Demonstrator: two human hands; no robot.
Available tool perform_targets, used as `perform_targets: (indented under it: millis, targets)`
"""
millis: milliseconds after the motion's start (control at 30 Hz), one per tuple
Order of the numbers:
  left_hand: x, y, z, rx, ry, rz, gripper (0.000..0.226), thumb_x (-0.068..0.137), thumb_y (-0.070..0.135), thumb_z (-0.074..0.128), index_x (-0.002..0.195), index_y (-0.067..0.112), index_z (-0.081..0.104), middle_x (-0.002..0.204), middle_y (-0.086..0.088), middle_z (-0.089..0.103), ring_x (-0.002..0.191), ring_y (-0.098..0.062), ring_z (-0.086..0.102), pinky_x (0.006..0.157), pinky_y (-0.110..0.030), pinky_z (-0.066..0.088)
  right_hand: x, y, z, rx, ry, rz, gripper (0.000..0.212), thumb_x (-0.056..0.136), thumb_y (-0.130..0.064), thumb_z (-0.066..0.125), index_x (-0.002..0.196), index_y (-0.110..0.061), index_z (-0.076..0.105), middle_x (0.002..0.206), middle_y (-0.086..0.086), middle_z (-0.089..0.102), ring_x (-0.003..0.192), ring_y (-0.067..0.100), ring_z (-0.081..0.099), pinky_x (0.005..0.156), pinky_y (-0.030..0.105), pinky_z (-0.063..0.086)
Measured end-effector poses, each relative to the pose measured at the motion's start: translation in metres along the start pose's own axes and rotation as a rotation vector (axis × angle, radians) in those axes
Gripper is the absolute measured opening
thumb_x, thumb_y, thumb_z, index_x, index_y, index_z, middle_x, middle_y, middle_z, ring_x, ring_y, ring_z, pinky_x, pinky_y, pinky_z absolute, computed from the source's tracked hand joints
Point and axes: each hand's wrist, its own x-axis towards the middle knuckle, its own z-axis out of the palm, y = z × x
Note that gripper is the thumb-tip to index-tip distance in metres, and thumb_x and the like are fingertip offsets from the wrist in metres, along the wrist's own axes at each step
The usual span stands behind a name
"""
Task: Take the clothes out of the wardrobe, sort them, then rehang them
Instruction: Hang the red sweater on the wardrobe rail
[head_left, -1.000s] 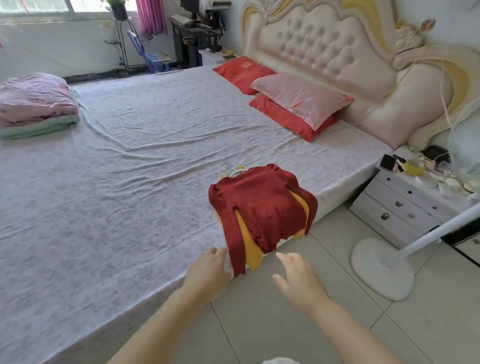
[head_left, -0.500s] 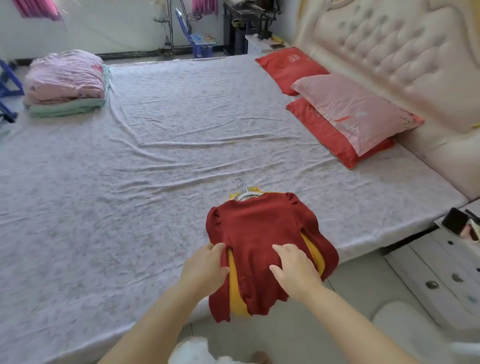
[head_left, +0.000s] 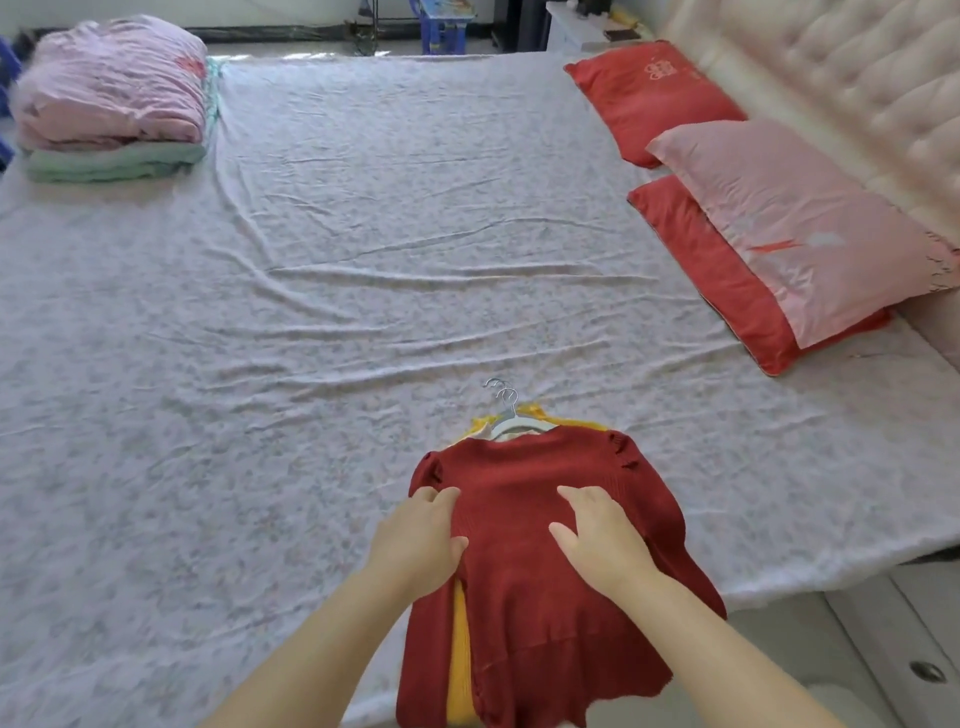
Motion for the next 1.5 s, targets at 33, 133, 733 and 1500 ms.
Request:
perform_targets:
  millis: [33, 133, 733, 1500]
  targets:
    - [0.011, -0.001, 0.001, -0.010, 0.000, -0.004, 0.057, 0.092, 0.035, 0.048, 0.143, 0.024, 0.025, 0.140, 0.002, 0.036, 0.125, -0.018, 0.041, 0.098, -0.033, 0.041, 0.015, 0.002, 0.001, -0.003, -0.017, 0.003, 0.052, 0.094, -0.033, 0.048, 0.142, -0.017, 0.034, 0.141, 0.004, 0.037, 0.130, 0.019, 0.036, 0.108, 0.033, 0.032]
    - [0.042, -0.008, 0.007, -0.039, 0.013, -0.028, 0.055, 0.093, 0.035, 0.047, 0.143, 0.025, 0.026, 0.140, 0.004, 0.037, 0.126, -0.016, 0.040, 0.098, -0.031, 0.041, 0.061, 0.009, 0.008, -0.021, -0.074, 0.013, 0.052, 0.094, -0.032, 0.049, 0.141, -0.016, 0.034, 0.141, 0.005, 0.038, 0.130, 0.020, 0.037, 0.107, 0.034, 0.033]
    - [0.192, -0.062, 0.115, -0.157, 0.081, -0.195, 0.053, 0.093, 0.034, 0.045, 0.143, 0.025, 0.027, 0.137, 0.006, 0.037, 0.125, -0.013, 0.039, 0.104, -0.031, 0.034, 0.327, 0.079, 0.101, -0.419, -0.039, -0.102, 0.033, 0.092, -0.022, 0.049, 0.125, -0.021, 0.052, 0.123, 0.005, 0.054, 0.109, 0.029, 0.053, 0.088, 0.034, 0.041]
    - [0.081, 0.023, 0.023, -0.269, 0.518, 0.140, 0.047, 0.088, 0.038, 0.050, 0.134, 0.036, 0.039, 0.118, 0.016, 0.052, 0.117, -0.001, 0.039, 0.108, -0.042, 0.031, 0.078, 0.001, -0.038, 0.244, 0.392, -0.454, 0.059, 0.062, 0.004, 0.081, 0.102, -0.037, 0.066, 0.089, -0.030, 0.056, 0.090, -0.025, 0.044, 0.070, 0.005, 0.041]
